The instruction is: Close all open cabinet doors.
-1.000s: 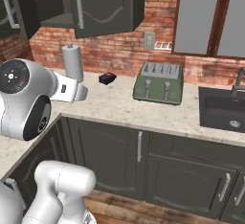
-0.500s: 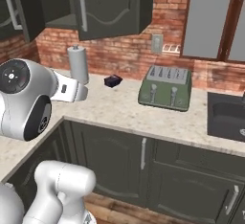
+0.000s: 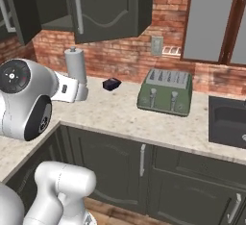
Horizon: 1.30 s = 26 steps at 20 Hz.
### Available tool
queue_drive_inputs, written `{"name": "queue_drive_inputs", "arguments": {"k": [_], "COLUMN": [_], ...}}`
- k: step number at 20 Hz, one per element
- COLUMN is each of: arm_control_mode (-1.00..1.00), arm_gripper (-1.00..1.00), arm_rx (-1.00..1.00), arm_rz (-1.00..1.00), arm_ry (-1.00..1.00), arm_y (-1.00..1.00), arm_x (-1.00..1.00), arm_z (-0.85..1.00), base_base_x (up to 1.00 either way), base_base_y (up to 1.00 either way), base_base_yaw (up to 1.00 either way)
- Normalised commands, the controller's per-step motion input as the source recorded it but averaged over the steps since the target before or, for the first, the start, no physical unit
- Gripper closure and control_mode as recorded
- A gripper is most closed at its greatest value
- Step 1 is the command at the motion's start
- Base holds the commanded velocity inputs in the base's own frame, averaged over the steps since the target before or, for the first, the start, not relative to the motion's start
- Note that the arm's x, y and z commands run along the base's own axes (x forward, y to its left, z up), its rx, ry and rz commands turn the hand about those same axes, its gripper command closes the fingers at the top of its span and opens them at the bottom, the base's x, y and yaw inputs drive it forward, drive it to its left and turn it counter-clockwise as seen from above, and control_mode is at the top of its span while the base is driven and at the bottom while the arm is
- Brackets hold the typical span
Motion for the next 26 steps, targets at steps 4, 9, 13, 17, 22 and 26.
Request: {"name": "queue_drive_inputs", "arguments": {"k": [4,9,13,17,22,26], "arm_control_mode": [1.0,1.0,1.0,1.0,1.0,1.0], "arm_gripper": [-1.0,-1.0,-1.0,-1.0,-1.0,-1.0], "arm_rx": [0.0,0.0,0.0,0.0,0.0,0.0], "arm_rz": [0.0,0.0,0.0,0.0,0.0,0.0], "arm_ry": [0.0,0.0,0.0,0.0,0.0,0.0], "arm_y": [0.0,0.0,0.0,0.0,0.0,0.0], "arm_x": [0.0,0.0,0.0,0.0,0.0,0.0], "arm_z": [0.0,0.0,0.0,0.0,0.0,0.0], "base_base_x": [0.21,0.36,0.42,0.4,0.19,0.1], "base_base_y": [0.13,0.1,0.0,0.0,0.01,0.06], "base_base_yaw": [0.05,0.18,0.2,0.19,0.15,0.1]}}
